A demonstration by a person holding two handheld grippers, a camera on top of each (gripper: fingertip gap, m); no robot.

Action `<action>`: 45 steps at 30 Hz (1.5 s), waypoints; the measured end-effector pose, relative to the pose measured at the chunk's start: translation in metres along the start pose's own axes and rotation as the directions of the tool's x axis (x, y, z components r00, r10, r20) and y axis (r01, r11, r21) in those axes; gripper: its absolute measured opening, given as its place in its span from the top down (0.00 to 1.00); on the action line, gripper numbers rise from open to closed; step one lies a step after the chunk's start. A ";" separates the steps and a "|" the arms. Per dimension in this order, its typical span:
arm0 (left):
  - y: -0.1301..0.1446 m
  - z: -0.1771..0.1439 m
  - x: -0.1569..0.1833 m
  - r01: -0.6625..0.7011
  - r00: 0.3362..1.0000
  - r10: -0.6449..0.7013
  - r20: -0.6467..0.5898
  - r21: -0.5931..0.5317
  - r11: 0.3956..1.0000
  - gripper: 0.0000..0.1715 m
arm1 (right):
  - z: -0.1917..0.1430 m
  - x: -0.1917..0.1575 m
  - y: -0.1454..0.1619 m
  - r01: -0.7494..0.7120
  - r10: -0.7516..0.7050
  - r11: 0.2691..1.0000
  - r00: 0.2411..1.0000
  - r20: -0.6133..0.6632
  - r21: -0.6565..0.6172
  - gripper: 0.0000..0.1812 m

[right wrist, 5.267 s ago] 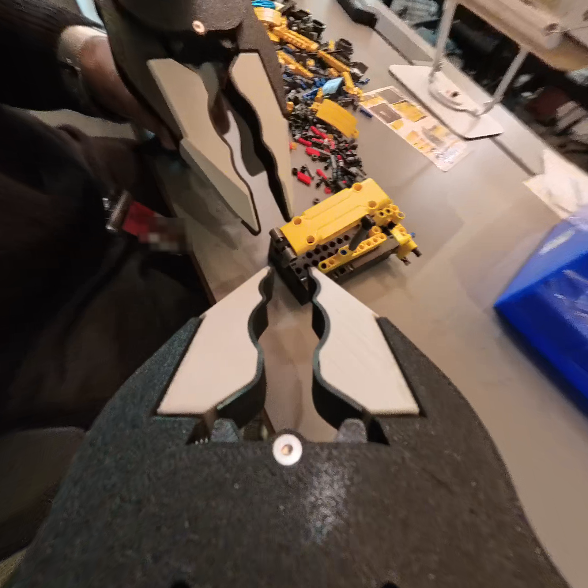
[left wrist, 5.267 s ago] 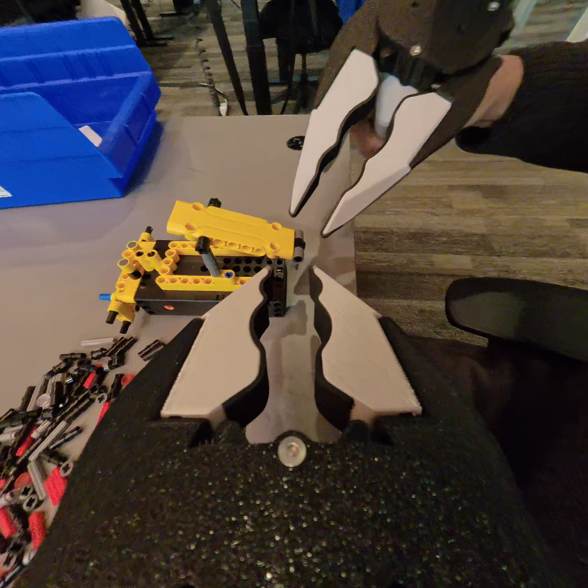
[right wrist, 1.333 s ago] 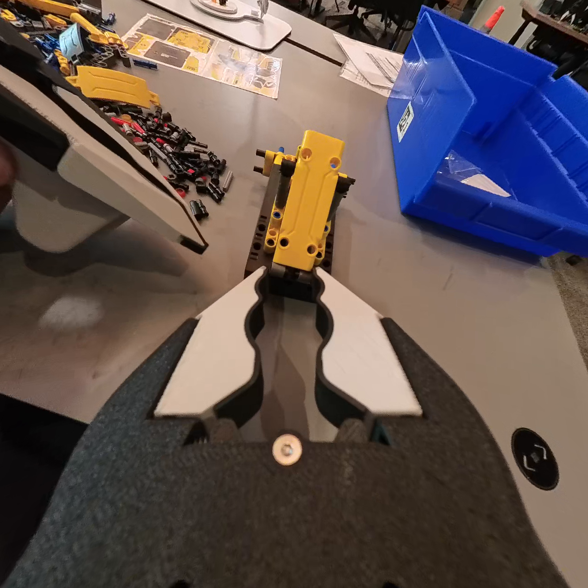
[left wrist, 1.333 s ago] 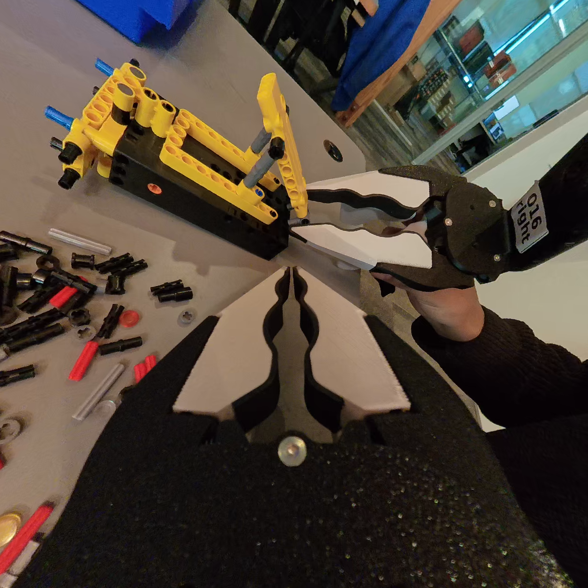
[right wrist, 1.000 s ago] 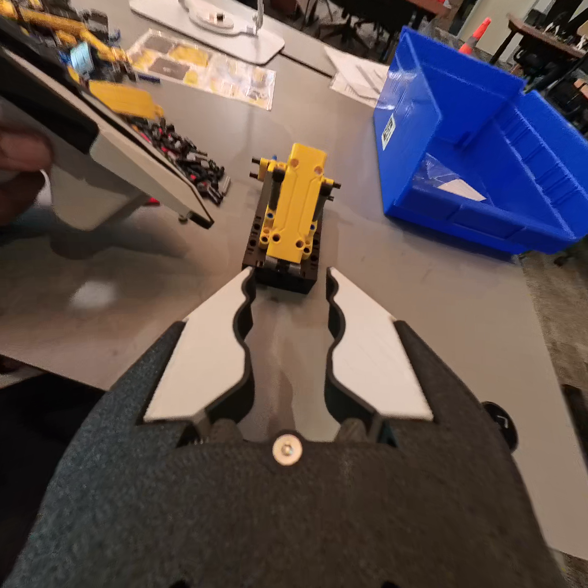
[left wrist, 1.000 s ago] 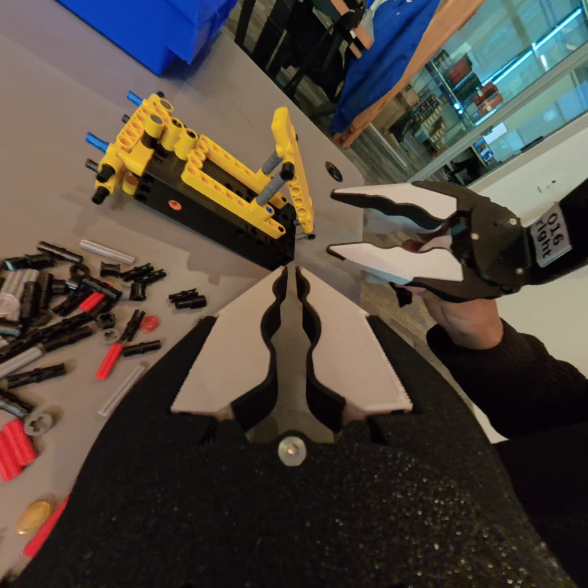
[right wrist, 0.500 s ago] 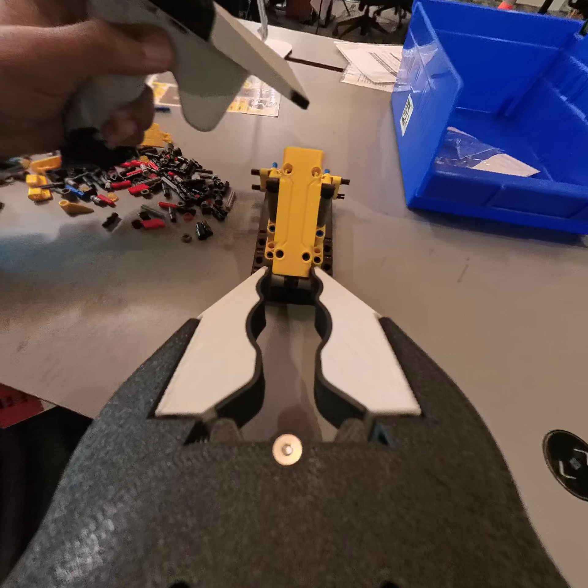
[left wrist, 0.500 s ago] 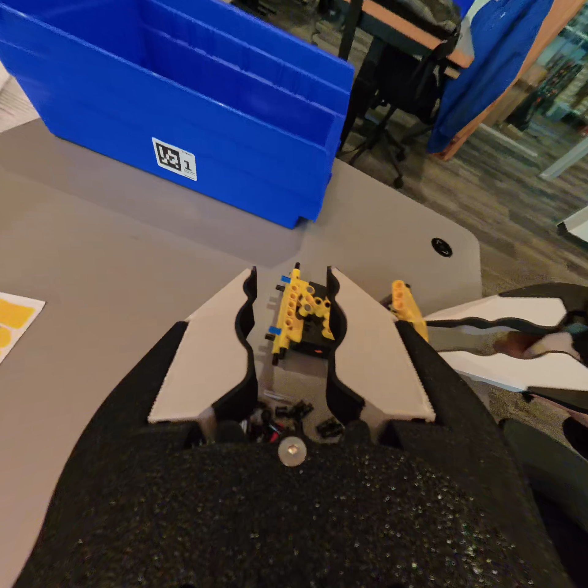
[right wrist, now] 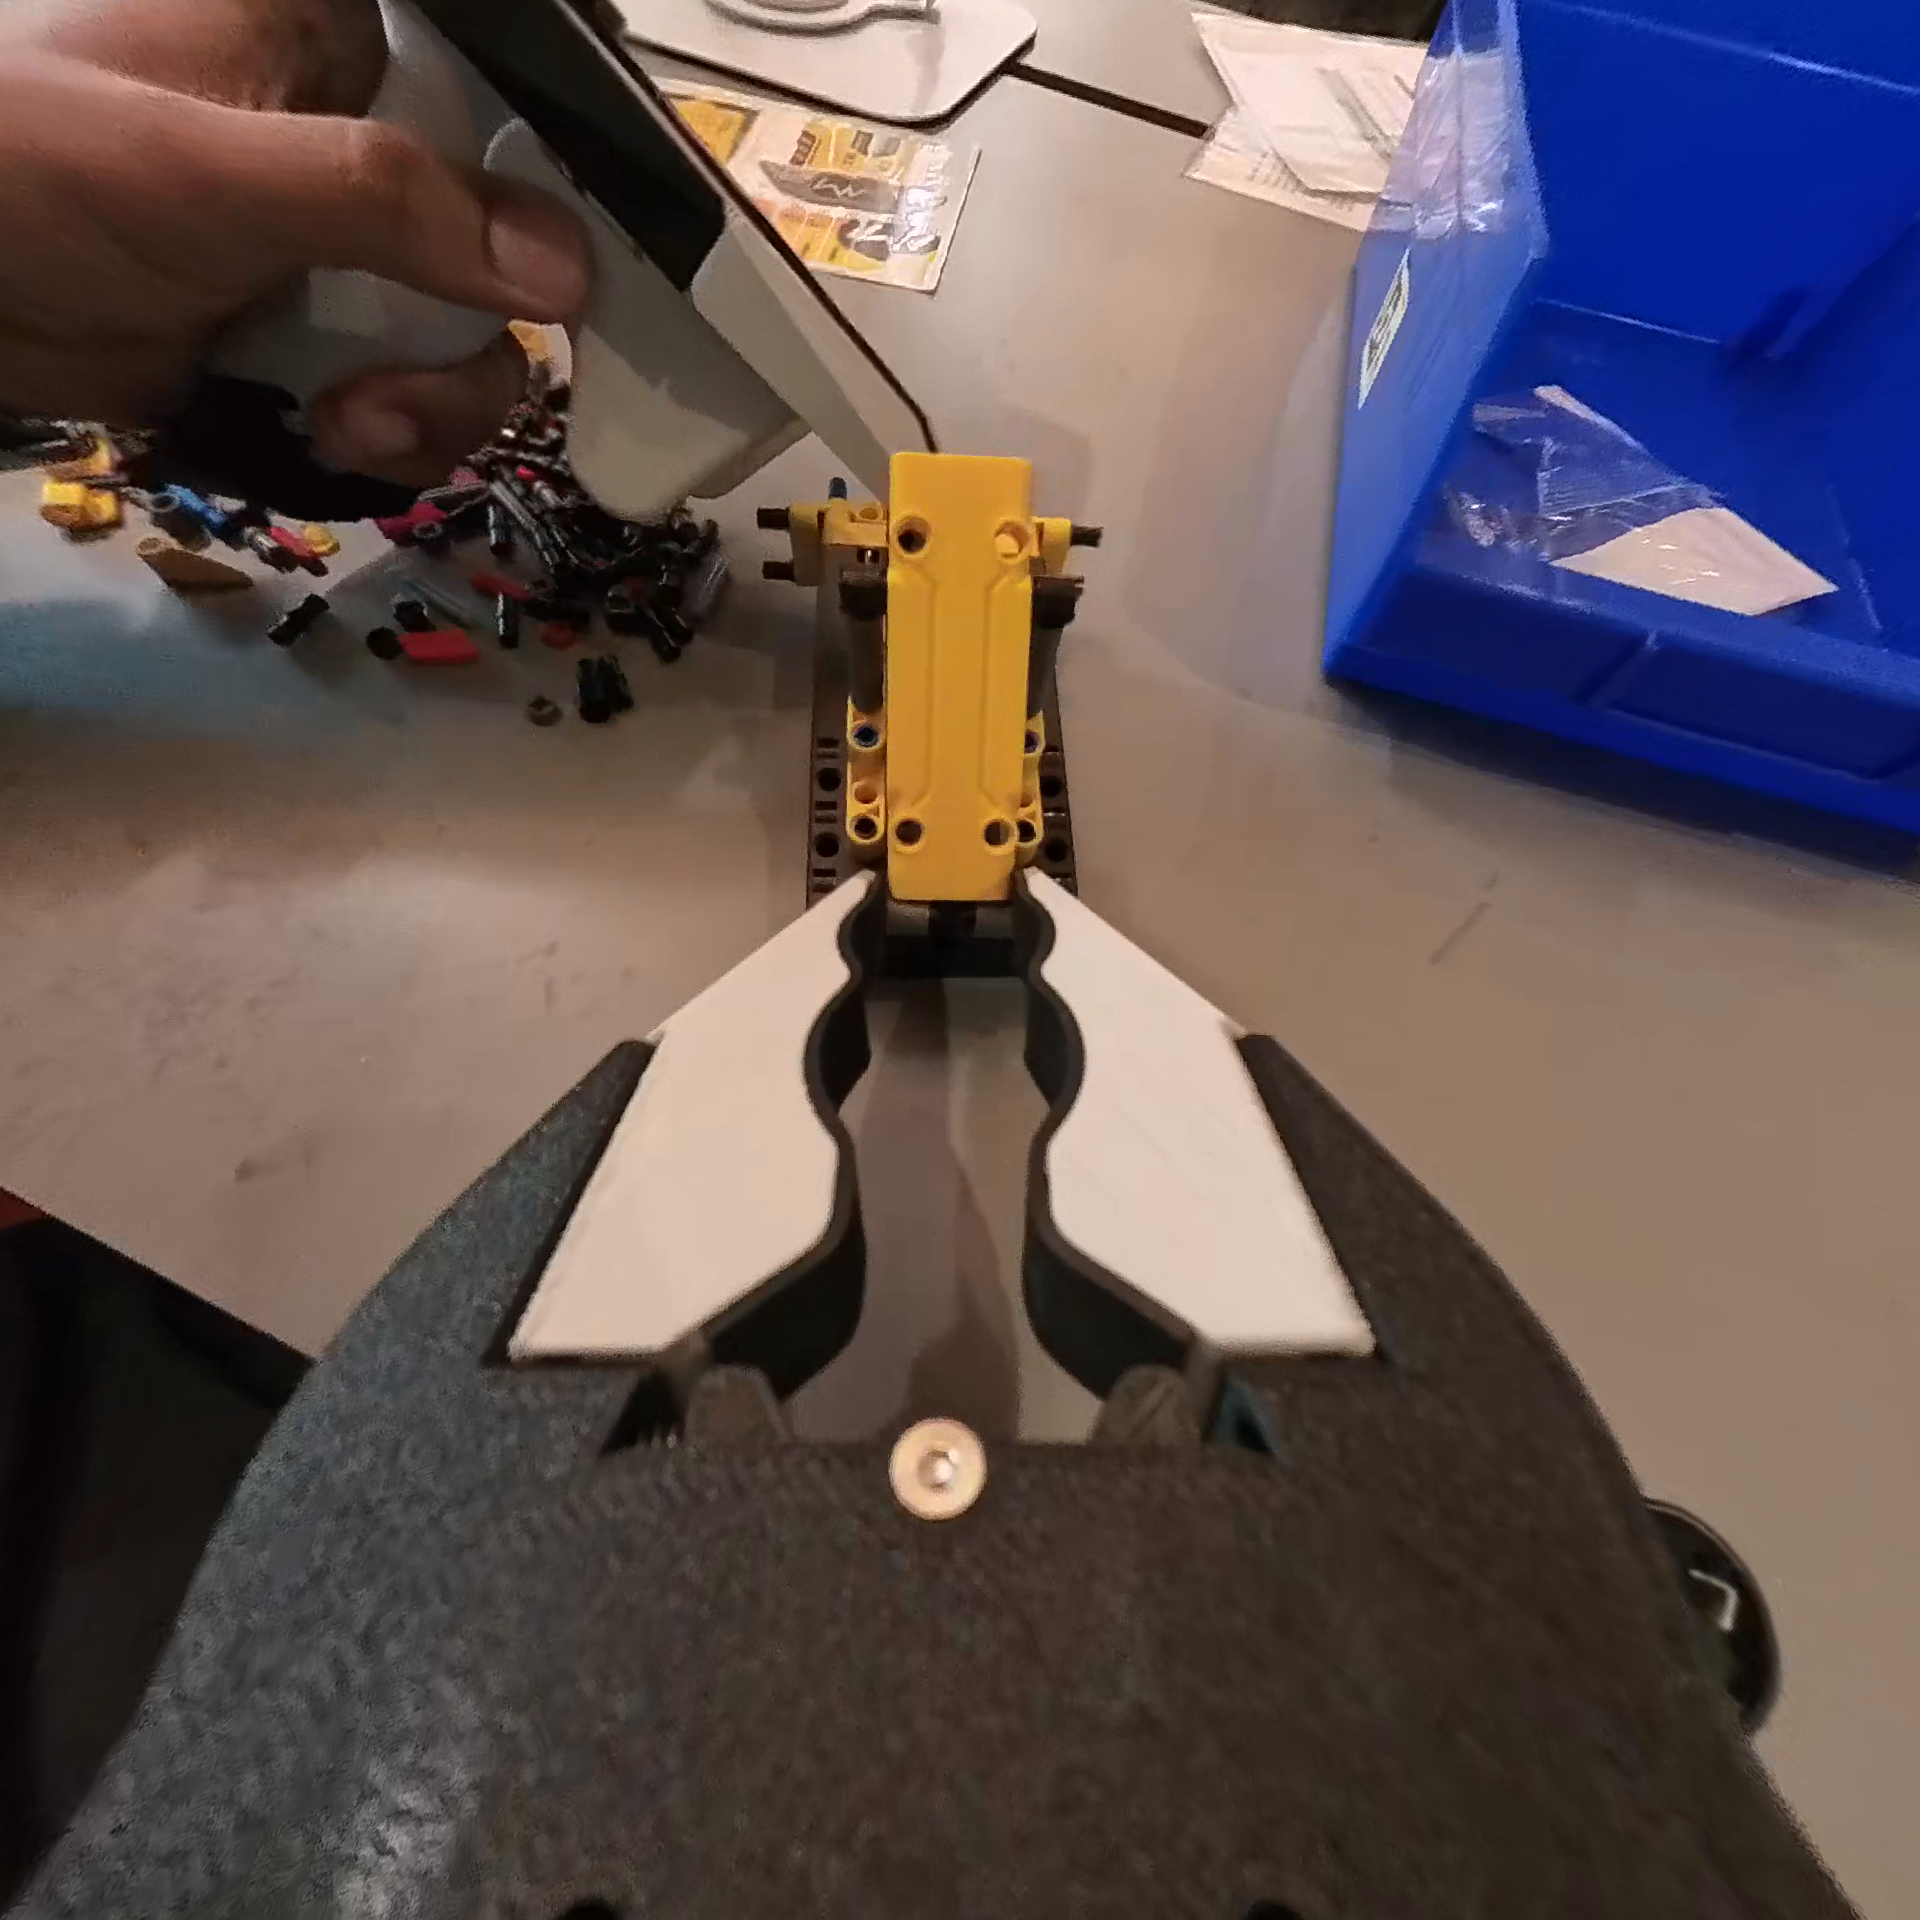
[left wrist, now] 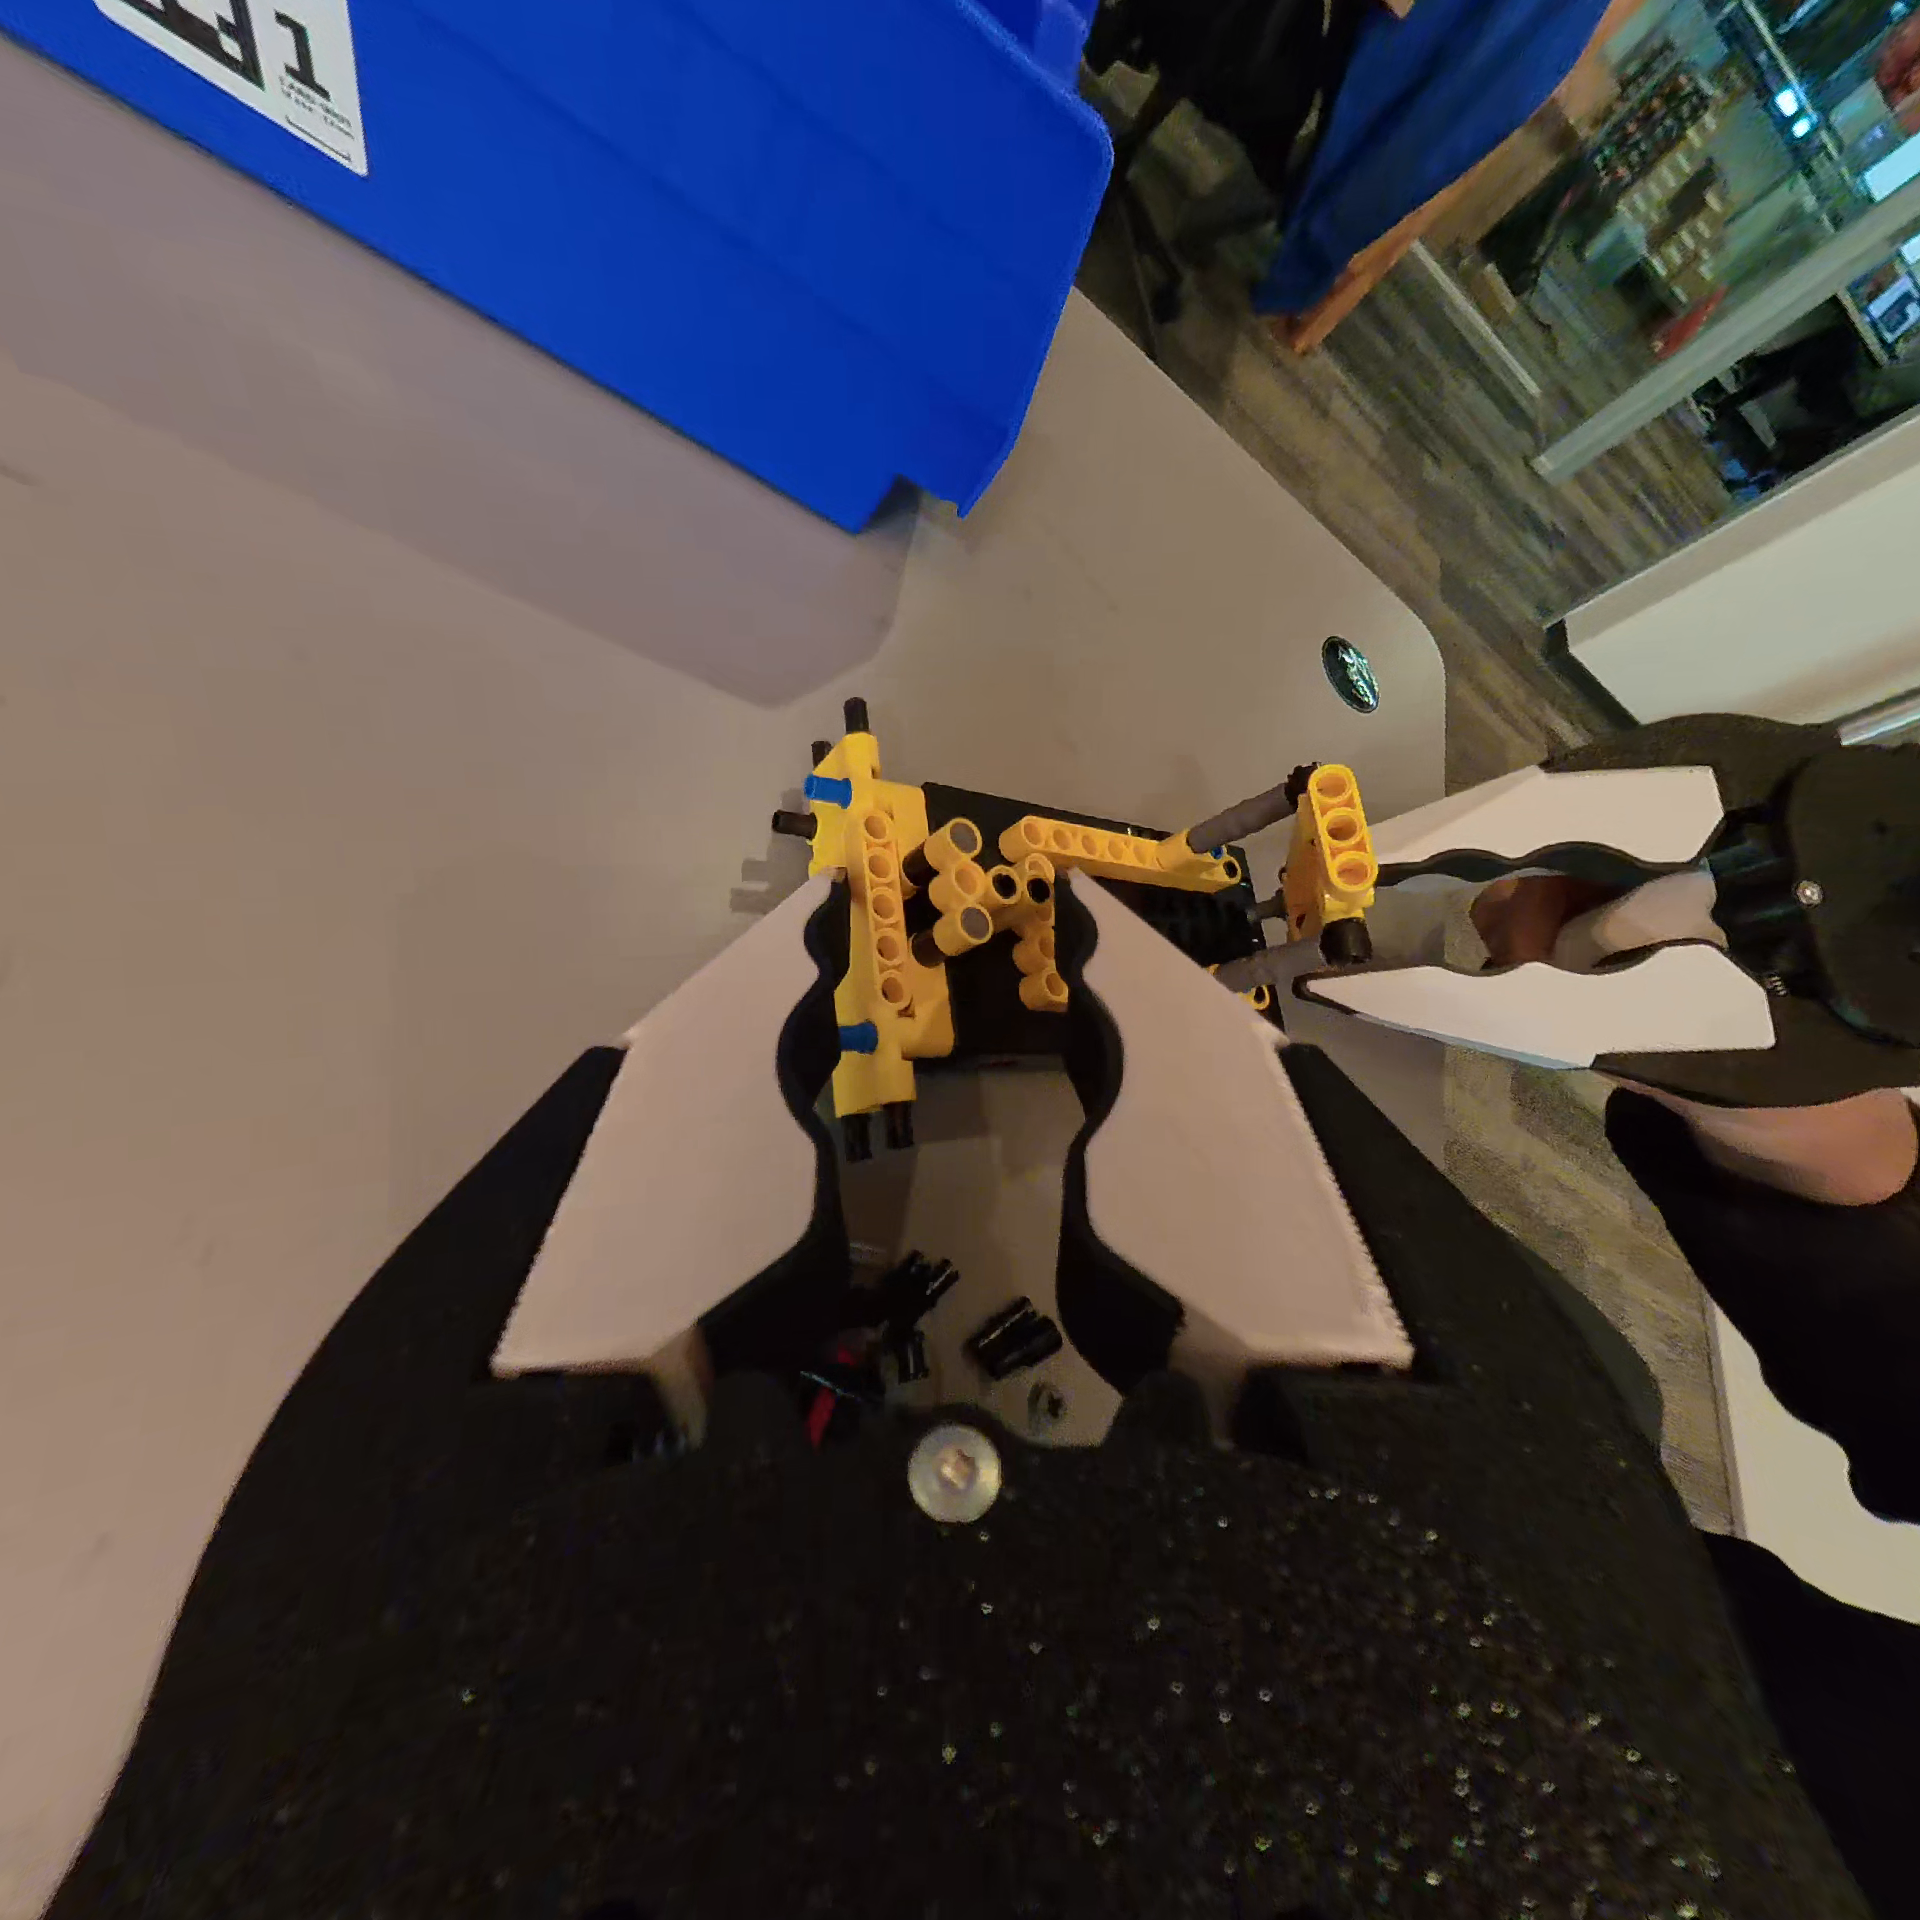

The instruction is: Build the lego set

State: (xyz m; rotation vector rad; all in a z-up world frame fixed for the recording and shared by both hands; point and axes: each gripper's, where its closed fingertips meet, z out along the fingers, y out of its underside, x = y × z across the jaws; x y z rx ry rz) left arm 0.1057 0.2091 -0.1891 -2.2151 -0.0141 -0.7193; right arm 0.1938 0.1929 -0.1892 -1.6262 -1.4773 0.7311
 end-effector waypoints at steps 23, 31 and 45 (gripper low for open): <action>0.000 0.000 -0.001 0.004 1.000 -0.004 0.006 0.034 0.999 0.77 | -0.010 0.010 0.002 0.175 -0.185 0.959 0.983 -0.024 -0.222 0.84; 0.002 -0.001 -0.001 -0.015 1.000 0.015 0.018 0.014 1.000 0.77 | -0.005 0.007 0.002 0.131 -0.116 0.976 0.989 0.091 -0.175 0.83; 0.003 -0.003 -0.001 0.001 1.000 -0.001 0.027 -0.001 1.000 0.77 | 0.003 0.011 0.014 0.133 -0.092 0.956 0.982 0.166 -0.262 0.86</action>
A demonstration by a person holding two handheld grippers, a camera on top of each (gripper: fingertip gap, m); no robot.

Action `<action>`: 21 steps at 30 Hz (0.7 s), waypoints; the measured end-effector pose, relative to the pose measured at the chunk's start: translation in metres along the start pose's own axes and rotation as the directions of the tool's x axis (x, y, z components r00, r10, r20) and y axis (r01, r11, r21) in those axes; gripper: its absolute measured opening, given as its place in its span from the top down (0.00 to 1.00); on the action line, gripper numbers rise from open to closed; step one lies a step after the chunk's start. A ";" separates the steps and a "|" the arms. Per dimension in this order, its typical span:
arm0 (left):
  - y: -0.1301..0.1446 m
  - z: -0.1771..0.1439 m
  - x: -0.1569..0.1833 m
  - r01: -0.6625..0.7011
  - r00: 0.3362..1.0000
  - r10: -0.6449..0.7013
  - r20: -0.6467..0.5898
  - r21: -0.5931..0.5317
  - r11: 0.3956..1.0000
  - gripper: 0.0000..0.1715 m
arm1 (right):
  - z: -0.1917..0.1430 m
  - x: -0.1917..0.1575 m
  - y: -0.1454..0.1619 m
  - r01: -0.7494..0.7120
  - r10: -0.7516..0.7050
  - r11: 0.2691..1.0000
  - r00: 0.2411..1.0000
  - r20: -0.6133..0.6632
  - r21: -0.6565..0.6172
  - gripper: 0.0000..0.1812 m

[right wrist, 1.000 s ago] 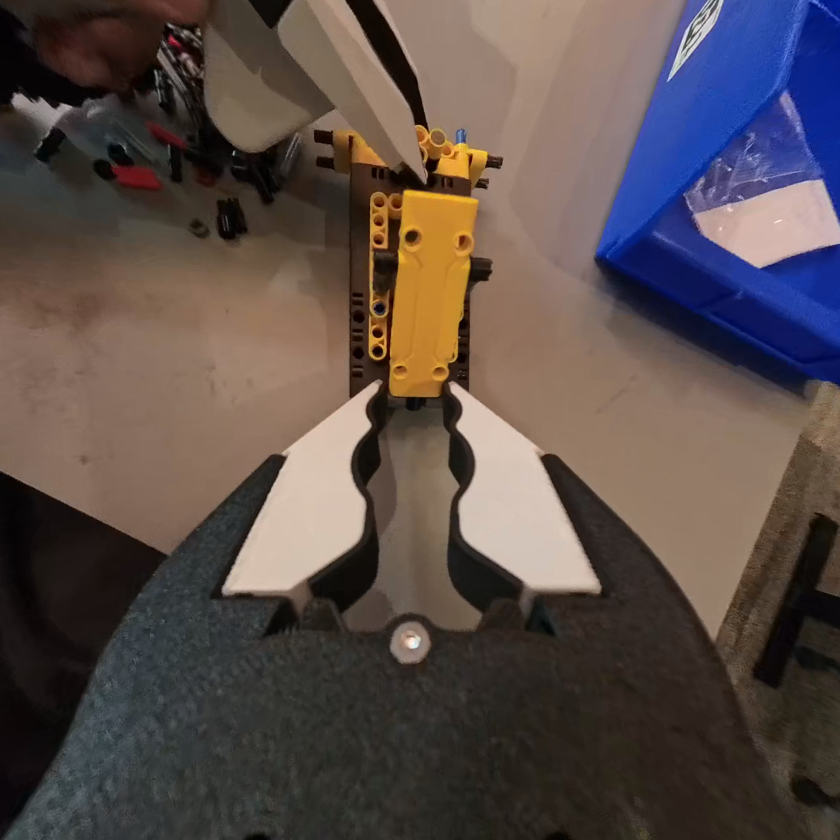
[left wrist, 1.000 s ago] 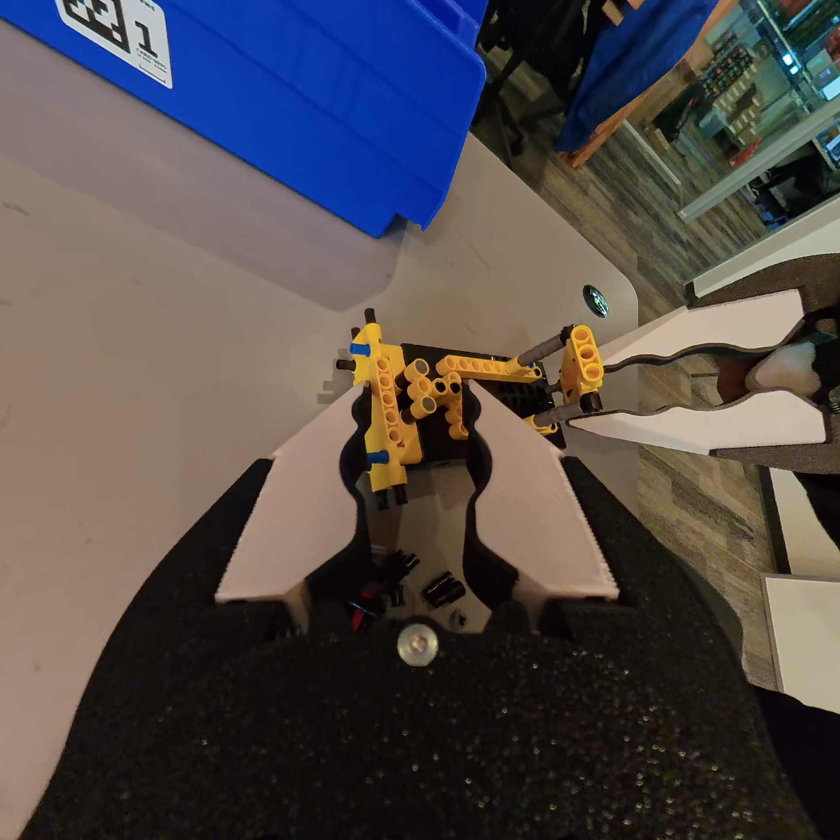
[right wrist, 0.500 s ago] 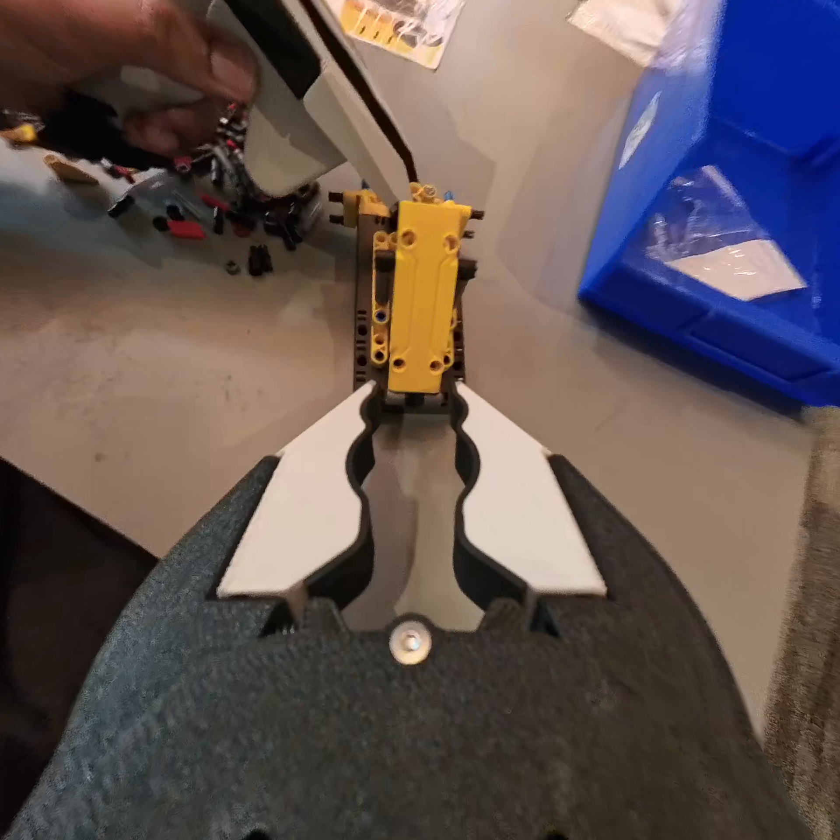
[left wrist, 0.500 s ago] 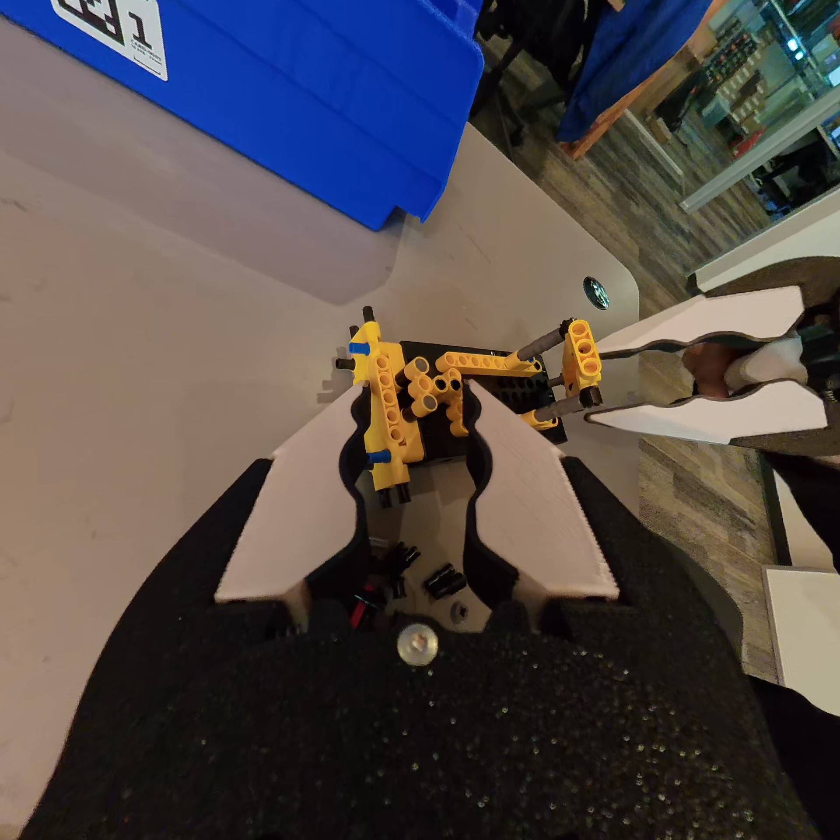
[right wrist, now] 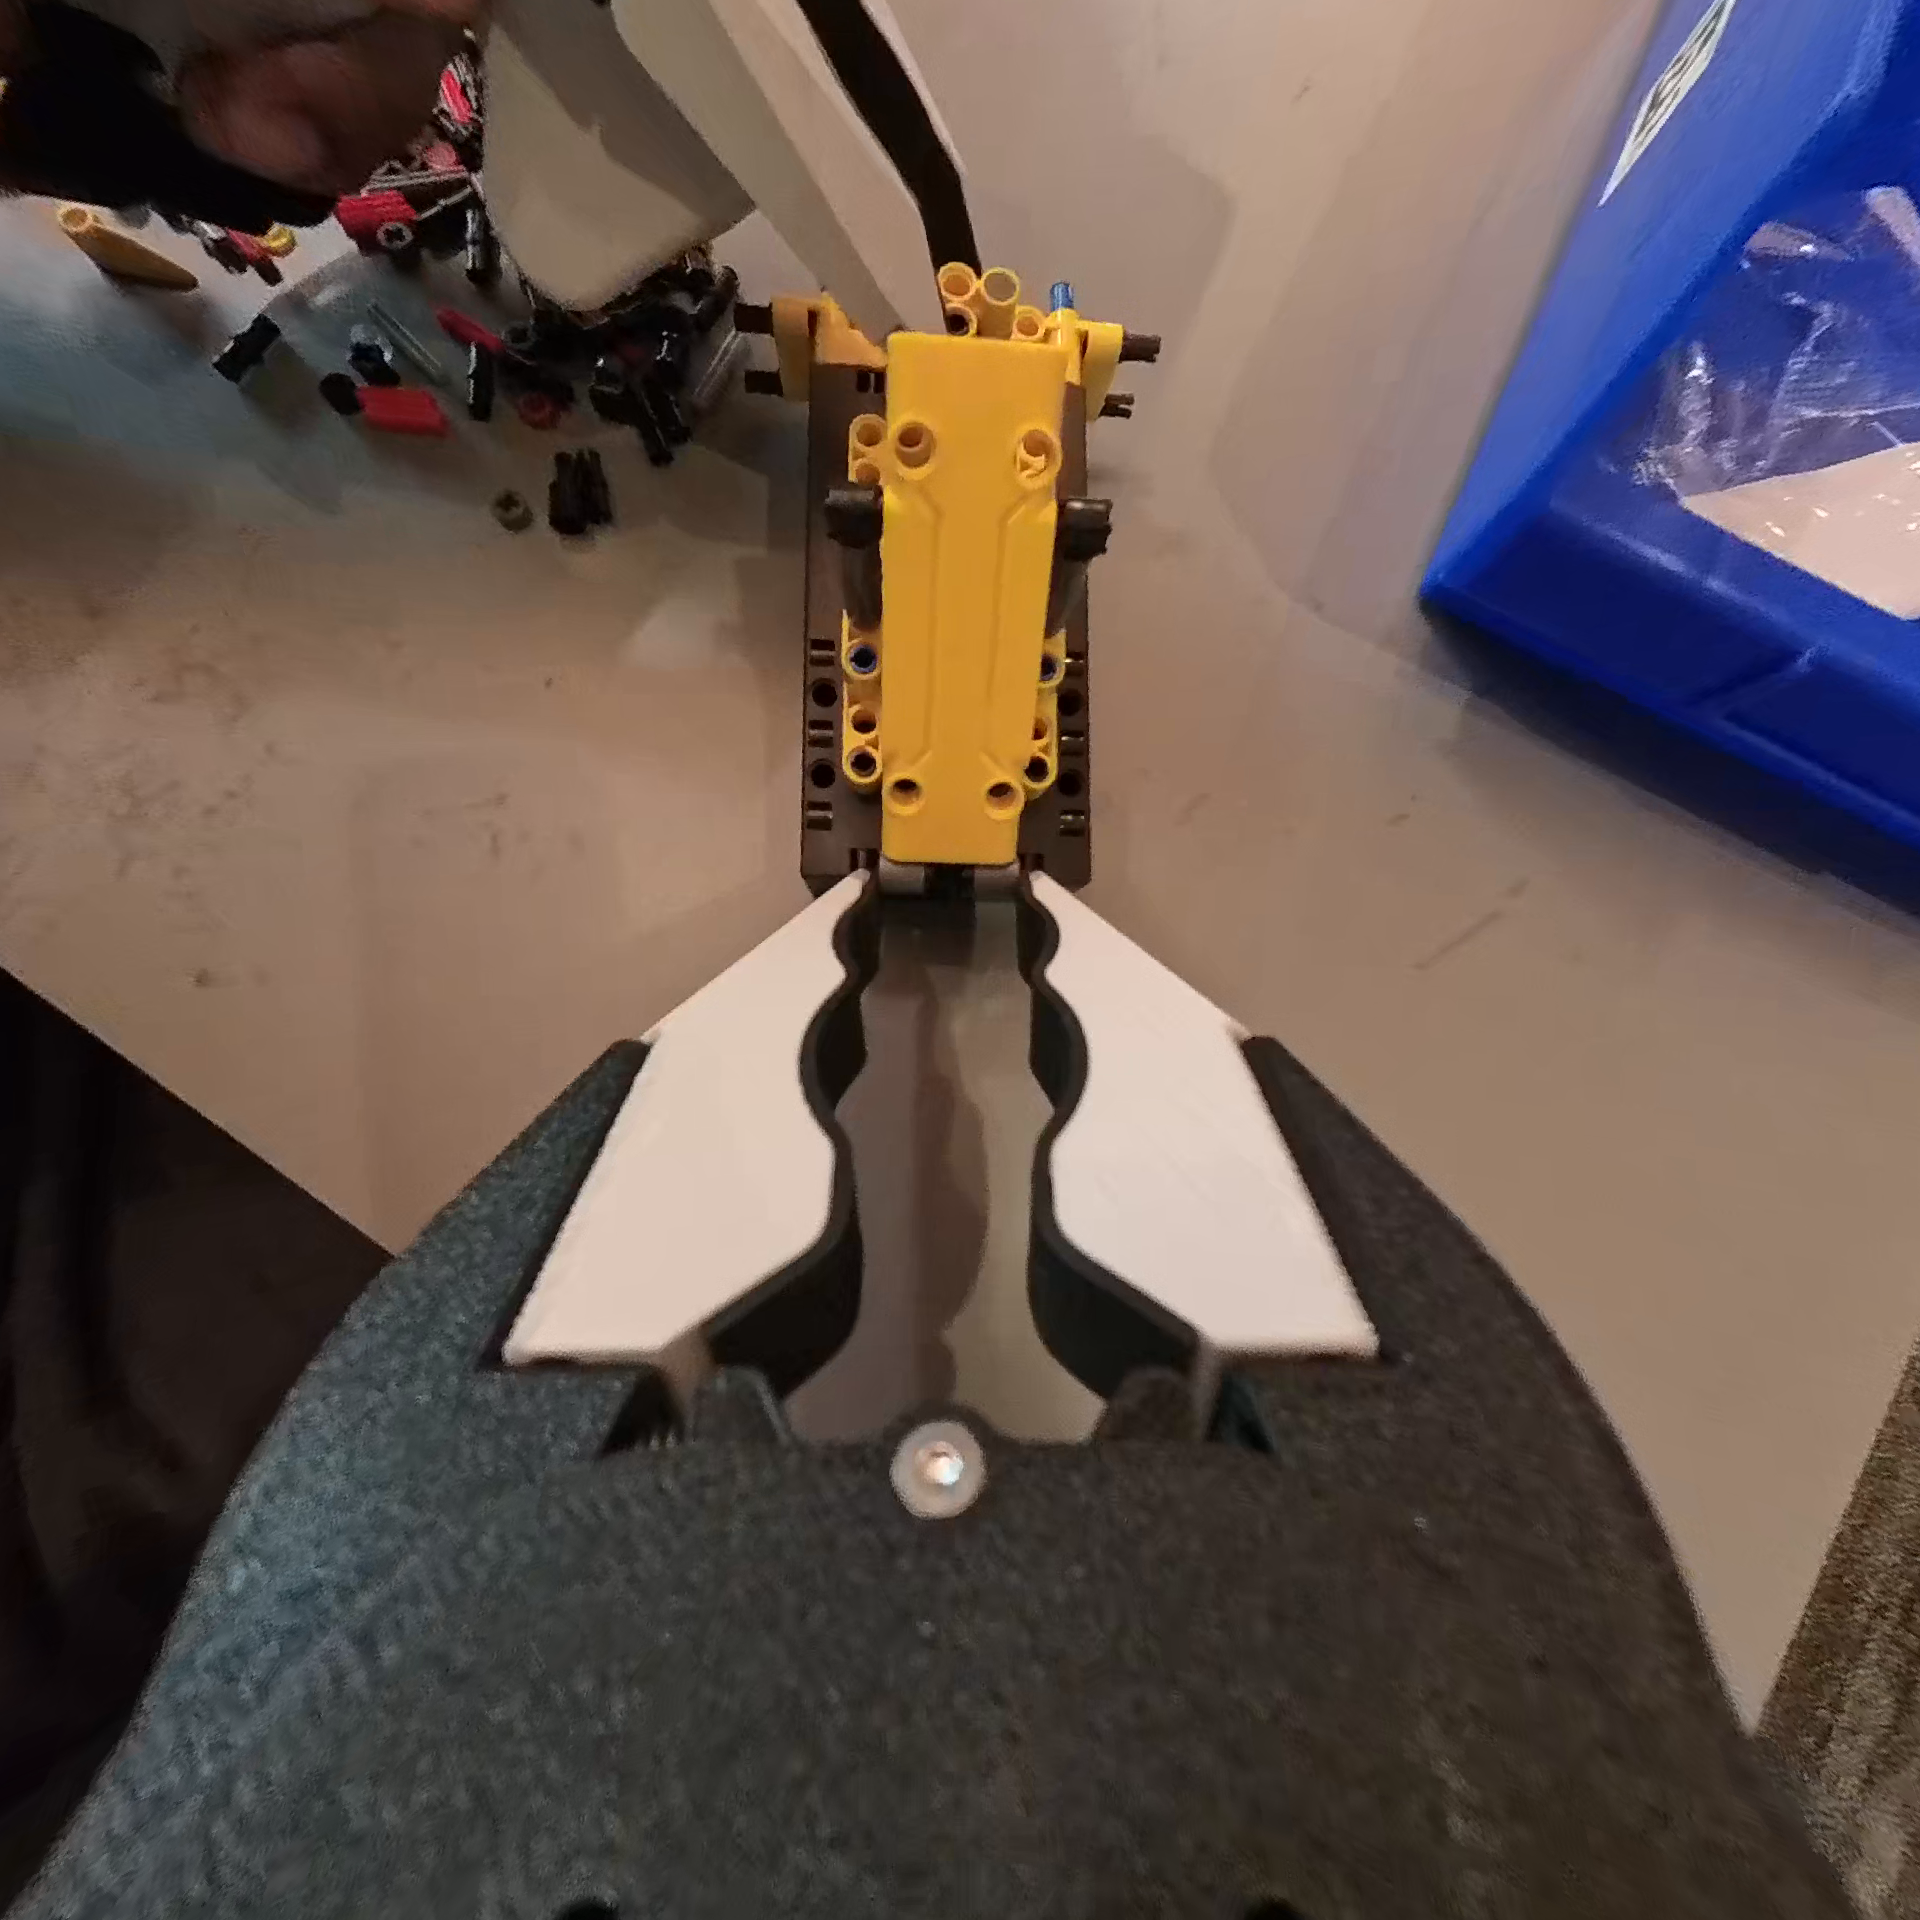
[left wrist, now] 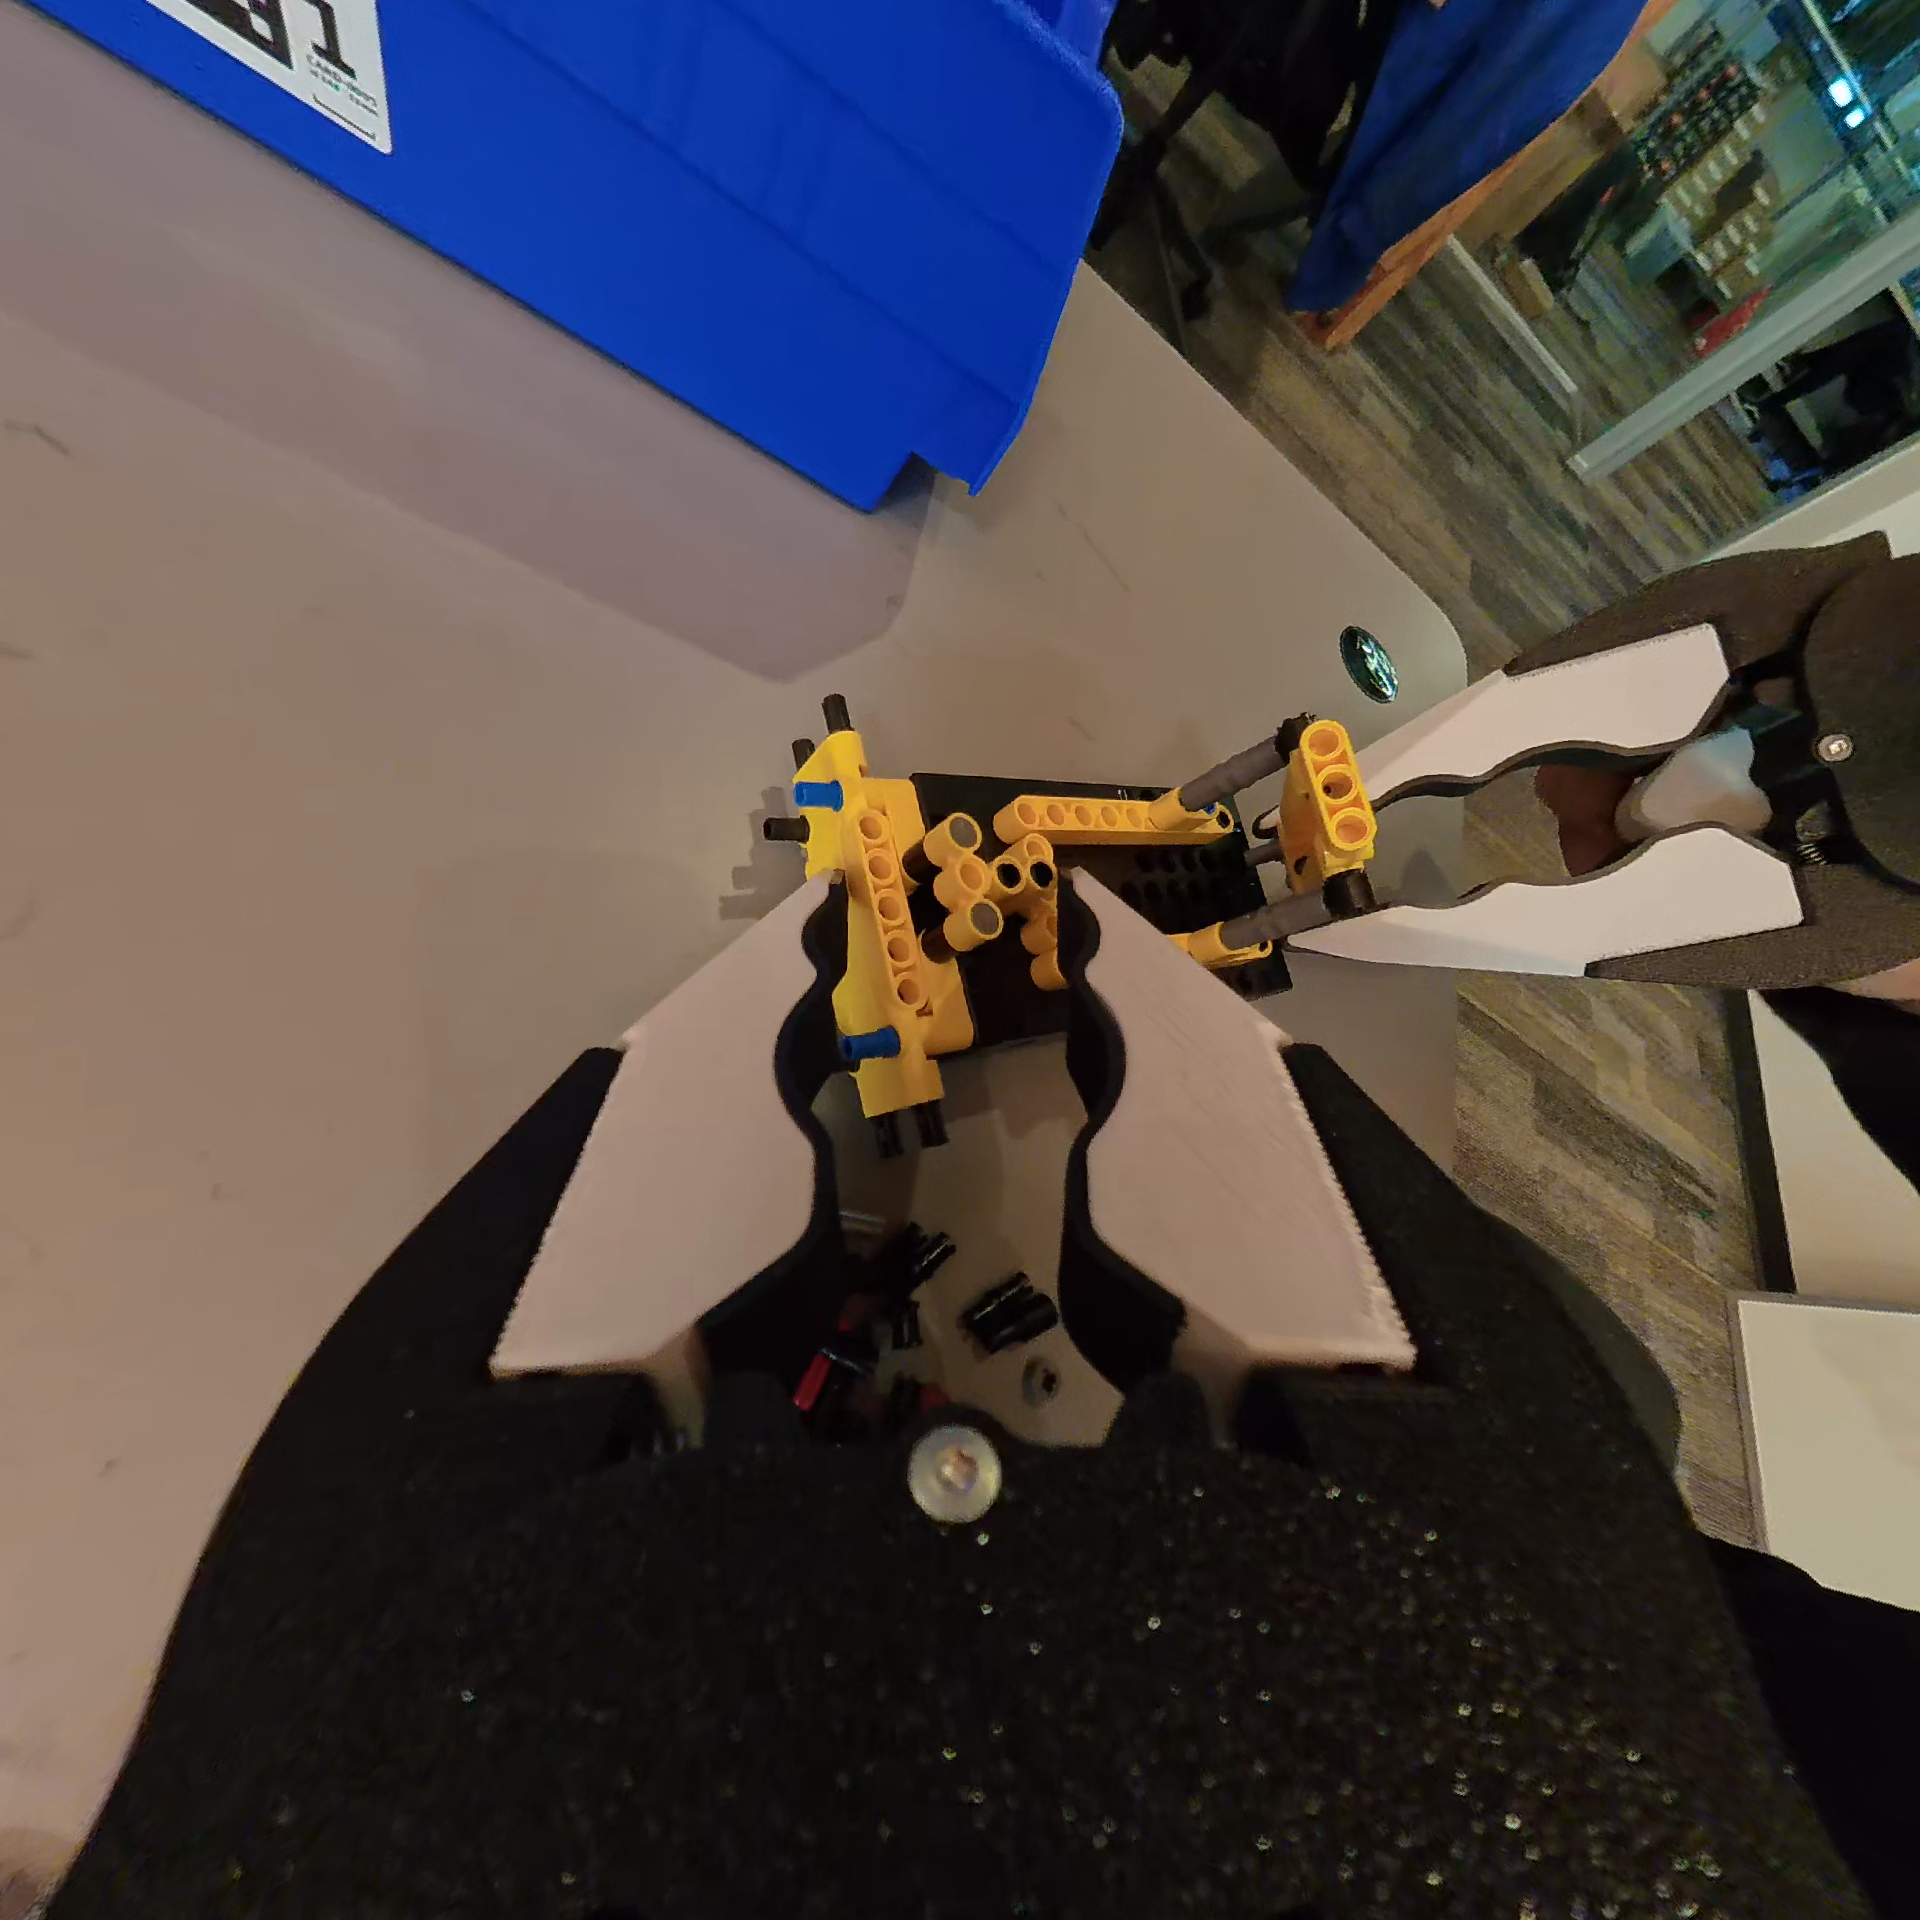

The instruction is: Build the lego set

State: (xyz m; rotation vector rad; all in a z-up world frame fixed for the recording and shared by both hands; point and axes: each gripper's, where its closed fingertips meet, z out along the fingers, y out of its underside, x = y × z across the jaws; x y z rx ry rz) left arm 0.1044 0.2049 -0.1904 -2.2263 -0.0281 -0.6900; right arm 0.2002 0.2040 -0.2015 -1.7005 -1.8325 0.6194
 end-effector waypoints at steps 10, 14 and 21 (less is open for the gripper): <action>0.026 -0.003 0.025 0.024 0.992 -0.047 -0.121 -0.182 0.983 0.80 | -0.019 0.029 0.023 -0.129 0.137 0.990 0.973 -0.185 0.054 0.86; 0.018 -0.008 0.039 0.038 0.973 -0.070 -0.218 -0.147 0.988 0.80 | -0.027 0.031 0.024 -0.257 0.278 0.956 0.947 -0.162 0.139 0.86; -0.028 -0.018 0.037 -0.008 0.980 0.041 -0.194 0.171 0.985 0.79 | -0.021 0.024 0.018 -0.490 0.515 0.825 0.857 -0.018 0.284 0.86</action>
